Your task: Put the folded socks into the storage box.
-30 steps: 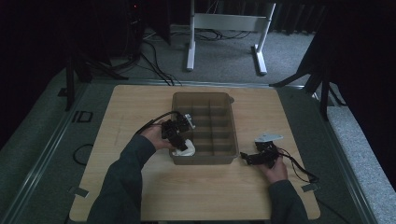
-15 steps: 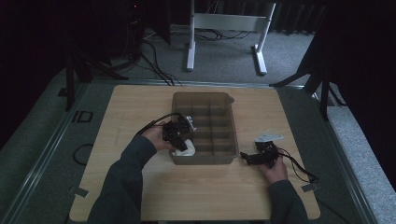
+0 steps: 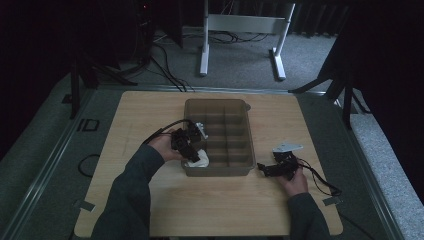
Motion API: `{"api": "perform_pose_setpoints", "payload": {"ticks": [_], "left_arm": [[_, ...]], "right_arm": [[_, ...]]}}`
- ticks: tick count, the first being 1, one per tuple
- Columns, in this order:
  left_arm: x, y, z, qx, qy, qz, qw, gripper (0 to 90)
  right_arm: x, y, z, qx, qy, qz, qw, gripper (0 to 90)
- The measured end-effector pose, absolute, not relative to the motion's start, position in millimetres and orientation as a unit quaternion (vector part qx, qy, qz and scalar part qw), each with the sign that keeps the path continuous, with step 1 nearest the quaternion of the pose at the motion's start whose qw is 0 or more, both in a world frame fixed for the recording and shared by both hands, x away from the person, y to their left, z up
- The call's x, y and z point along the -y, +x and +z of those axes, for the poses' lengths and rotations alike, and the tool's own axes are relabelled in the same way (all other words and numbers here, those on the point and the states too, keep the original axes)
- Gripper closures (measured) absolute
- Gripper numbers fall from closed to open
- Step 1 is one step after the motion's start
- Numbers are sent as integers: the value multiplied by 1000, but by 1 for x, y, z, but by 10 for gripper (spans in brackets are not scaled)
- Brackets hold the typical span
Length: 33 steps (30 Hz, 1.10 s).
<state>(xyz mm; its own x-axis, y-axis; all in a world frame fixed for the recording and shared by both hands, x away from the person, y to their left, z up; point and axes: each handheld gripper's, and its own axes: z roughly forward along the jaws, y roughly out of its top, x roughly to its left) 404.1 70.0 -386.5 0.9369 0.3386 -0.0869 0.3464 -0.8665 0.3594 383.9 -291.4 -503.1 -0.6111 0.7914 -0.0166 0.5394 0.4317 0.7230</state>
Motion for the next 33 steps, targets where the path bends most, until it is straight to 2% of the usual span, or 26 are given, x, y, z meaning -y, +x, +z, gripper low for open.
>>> {"api": "perform_pose_setpoints", "payload": {"ticks": [4, 5, 33], "left_arm": [[-73, 404, -384, -175, 966, 11, 187, 892], [-73, 404, -385, -175, 967, 14, 185, 899], [-53, 412, -417, -178, 976, 4, 128, 900]], "right_arm": [[291, 384, -503, -827, 403, 350, 180, 115], [291, 384, -503, -826, 403, 350, 181, 115], [291, 384, -503, -826, 403, 350, 180, 115]]}}
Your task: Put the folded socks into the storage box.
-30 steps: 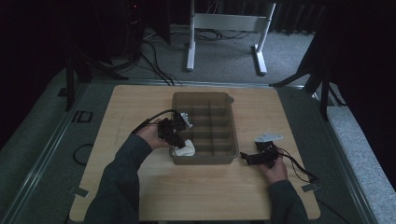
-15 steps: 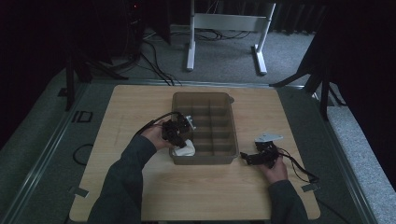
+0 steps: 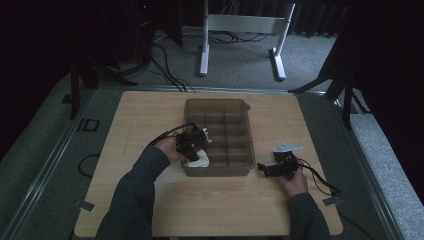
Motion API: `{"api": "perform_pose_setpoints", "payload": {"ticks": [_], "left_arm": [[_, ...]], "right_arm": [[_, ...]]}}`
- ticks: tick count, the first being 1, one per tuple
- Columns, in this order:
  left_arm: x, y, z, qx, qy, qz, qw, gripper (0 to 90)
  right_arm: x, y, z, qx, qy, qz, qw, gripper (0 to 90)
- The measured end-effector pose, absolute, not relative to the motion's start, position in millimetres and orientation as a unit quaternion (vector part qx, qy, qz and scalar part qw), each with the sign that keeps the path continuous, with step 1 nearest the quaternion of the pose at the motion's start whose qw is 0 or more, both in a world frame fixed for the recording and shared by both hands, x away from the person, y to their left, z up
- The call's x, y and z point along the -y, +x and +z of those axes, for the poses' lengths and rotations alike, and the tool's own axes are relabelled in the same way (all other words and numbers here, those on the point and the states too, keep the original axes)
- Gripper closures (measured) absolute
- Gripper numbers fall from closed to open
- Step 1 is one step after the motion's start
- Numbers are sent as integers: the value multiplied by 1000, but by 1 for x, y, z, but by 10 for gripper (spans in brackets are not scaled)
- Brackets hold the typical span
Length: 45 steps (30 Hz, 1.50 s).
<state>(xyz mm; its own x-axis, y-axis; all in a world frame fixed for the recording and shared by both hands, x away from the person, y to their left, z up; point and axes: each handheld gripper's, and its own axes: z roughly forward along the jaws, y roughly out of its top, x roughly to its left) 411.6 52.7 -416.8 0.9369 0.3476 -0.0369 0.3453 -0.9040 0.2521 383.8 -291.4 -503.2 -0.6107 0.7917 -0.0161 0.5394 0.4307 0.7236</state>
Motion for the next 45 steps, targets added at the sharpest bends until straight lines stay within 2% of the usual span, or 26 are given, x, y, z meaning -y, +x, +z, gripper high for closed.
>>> {"api": "perform_pose_setpoints", "payload": {"ticks": [45], "left_arm": [[-31, 408, -441, -158, 985, 17, 66, 900]], "right_arm": [[291, 384, -503, -827, 402, 349, 180, 116]]}}
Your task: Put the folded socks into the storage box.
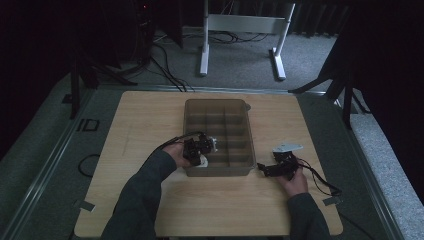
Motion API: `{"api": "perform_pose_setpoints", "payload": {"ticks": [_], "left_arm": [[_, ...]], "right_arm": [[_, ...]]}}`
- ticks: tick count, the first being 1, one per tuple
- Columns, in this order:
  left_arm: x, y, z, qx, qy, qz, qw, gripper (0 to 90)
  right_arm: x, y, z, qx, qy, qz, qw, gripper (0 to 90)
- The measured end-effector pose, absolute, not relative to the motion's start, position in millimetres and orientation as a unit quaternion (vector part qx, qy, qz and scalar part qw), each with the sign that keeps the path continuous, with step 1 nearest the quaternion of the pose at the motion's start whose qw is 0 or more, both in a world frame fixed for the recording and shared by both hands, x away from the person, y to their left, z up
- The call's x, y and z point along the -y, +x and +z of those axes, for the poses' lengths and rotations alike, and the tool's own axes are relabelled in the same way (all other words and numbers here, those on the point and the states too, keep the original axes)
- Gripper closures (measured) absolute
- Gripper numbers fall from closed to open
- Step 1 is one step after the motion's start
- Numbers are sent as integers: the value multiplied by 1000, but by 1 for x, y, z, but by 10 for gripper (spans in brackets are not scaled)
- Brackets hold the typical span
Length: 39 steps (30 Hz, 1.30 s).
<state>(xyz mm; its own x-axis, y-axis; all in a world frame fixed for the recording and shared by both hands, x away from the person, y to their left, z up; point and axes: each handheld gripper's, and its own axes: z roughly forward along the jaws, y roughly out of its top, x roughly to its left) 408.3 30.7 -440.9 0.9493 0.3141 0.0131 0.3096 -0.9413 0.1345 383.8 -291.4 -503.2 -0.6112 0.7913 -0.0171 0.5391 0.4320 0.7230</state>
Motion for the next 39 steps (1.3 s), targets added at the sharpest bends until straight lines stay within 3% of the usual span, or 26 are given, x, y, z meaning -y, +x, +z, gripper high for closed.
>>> {"api": "perform_pose_setpoints", "payload": {"ticks": [6, 15, 19, 25, 39], "left_arm": [[-32, 408, -440, -161, 984, 16, 70, 898], [-49, 402, -416, -166, 981, 18, 103, 814], [-55, 401, -403, -168, 976, 25, 134, 820], [-57, 402, -395, -177, 968, 61, 166, 900], [-35, 403, -417, -171, 976, 58, 121, 900]], "right_arm": [[291, 384, -503, -827, 402, 350, 180, 116], [291, 384, -503, -826, 403, 350, 180, 115], [291, 384, -503, -826, 403, 350, 180, 116], [291, 384, -503, -826, 403, 350, 181, 115], [291, 384, -503, -826, 404, 350, 180, 115]]}}
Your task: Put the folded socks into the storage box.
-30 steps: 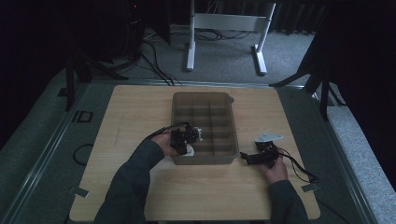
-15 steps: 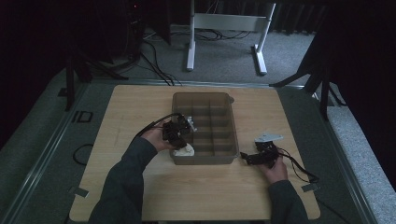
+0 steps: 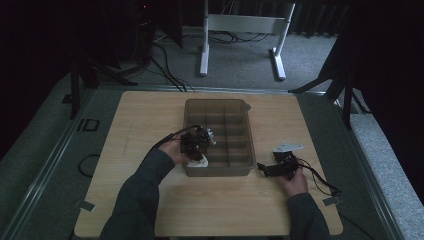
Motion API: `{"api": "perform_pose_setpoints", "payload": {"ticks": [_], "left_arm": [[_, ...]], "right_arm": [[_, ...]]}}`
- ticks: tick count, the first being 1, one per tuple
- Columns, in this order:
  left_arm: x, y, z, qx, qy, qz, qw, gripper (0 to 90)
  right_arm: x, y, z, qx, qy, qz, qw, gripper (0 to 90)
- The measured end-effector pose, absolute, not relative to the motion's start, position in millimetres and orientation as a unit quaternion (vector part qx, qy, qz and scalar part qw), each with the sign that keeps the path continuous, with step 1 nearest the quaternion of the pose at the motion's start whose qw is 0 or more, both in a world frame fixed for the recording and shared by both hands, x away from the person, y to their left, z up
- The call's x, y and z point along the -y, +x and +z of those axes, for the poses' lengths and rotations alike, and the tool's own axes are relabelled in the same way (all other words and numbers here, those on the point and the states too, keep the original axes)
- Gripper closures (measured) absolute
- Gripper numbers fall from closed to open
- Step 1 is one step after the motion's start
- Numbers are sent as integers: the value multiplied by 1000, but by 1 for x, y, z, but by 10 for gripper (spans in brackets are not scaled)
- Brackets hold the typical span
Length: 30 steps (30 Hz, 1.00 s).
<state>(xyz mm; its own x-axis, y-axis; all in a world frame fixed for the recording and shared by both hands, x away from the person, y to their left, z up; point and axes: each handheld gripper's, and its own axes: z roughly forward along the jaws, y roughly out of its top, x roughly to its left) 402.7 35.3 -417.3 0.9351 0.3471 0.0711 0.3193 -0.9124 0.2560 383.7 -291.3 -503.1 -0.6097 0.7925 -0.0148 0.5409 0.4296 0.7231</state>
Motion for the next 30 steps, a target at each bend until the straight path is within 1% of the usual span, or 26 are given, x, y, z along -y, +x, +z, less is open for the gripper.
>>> {"api": "perform_pose_setpoints", "payload": {"ticks": [10, 17, 19, 23, 27, 30], "left_arm": [[-21, 402, -437, -165, 982, 56, 68, 900], [-20, 402, -439, -169, 982, 54, 67, 900], [-24, 400, -435, -168, 982, 55, 72, 894], [-34, 395, -421, -169, 979, 57, 98, 848], [-53, 391, -405, -185, 969, 54, 156, 846], [-66, 390, -399, -199, 963, 69, 166, 846]], "right_arm": [[291, 384, -503, -827, 402, 350, 180, 115], [291, 384, -503, -827, 402, 350, 180, 116], [291, 384, -503, -827, 402, 350, 180, 116], [291, 384, -503, -827, 402, 350, 180, 115], [291, 384, -503, -826, 404, 350, 180, 115], [291, 384, -503, -826, 404, 350, 180, 116]]}}
